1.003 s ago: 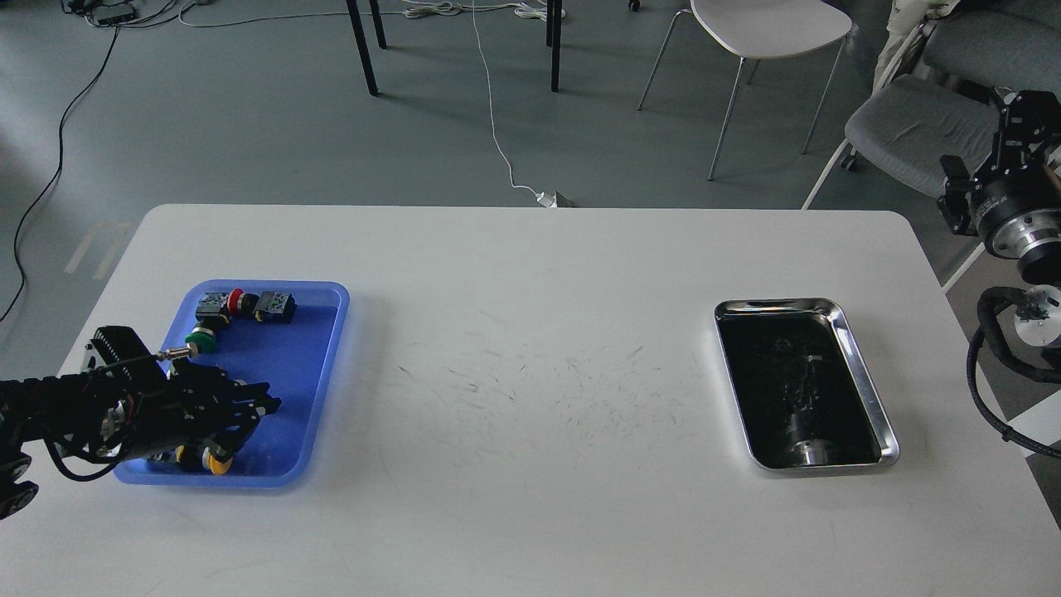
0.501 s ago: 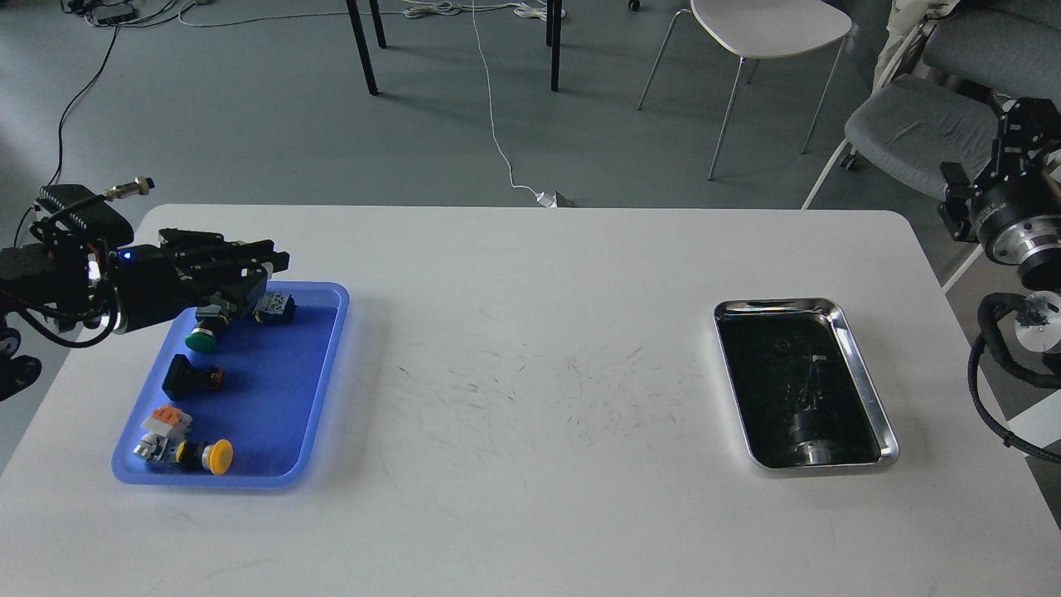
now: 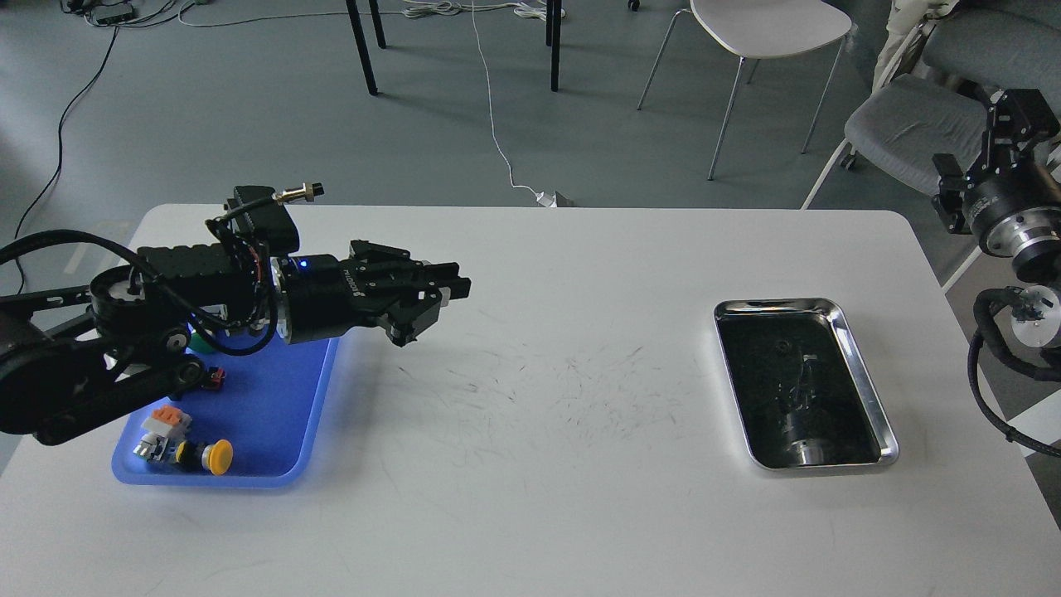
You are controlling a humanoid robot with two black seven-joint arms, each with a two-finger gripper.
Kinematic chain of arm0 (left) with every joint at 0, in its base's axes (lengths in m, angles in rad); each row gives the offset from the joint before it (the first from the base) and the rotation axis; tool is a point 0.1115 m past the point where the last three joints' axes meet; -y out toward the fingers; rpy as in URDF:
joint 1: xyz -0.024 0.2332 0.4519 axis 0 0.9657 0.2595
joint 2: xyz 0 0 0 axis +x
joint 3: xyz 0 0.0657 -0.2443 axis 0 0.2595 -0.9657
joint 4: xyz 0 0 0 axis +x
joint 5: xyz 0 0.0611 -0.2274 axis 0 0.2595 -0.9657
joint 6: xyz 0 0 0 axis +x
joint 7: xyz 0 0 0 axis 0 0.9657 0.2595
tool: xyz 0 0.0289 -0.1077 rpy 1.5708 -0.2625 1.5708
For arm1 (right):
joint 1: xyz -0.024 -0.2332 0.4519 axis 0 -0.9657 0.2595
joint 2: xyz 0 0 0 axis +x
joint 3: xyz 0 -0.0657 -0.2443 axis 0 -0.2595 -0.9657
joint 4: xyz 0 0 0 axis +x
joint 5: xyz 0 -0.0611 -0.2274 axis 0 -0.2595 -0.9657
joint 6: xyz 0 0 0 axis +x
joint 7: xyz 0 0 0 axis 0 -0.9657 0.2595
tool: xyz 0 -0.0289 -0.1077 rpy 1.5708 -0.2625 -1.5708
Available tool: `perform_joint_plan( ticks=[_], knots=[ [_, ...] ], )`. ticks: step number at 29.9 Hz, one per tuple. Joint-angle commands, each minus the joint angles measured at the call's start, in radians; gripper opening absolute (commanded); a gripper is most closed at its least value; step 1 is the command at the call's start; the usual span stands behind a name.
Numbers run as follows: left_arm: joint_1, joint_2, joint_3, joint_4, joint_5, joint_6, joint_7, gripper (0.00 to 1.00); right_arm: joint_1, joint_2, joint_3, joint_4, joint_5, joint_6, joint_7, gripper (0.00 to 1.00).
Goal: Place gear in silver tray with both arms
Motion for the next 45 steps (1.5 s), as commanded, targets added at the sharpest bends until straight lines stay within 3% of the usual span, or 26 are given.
perform_joint_plan(
  ticks=[1,6,11,18,36,45],
  knots=[
    [0.002,-0.074,0.008,-0.004,0.008,-0.008,0.000,0.10,0.020,-0.001,-0.001,0.001,-0.019,0.000,0.000,0.94],
    [0.013,-0.206,0.021,0.027,0.014,-0.014,0.000,0.10,0.045,-0.001,-0.001,0.000,-0.027,0.000,0.000,0.94],
    [0.018,-0.315,0.102,0.174,0.014,-0.021,0.000,0.11,0.054,-0.001,-0.001,0.003,-0.027,0.000,0.000,0.94],
    [0.033,-0.462,0.134,0.257,0.008,-0.020,0.000,0.11,0.091,-0.001,-0.001,0.001,-0.027,-0.001,0.000,0.94],
    [0.058,-0.675,0.136,0.424,0.006,-0.023,0.000,0.12,0.120,0.009,-0.001,0.000,-0.027,-0.001,0.000,0.94],
    [0.058,-0.721,0.137,0.527,-0.001,-0.023,0.000,0.12,0.122,0.009,-0.001,0.000,-0.027,-0.001,0.000,0.94]
  ],
)
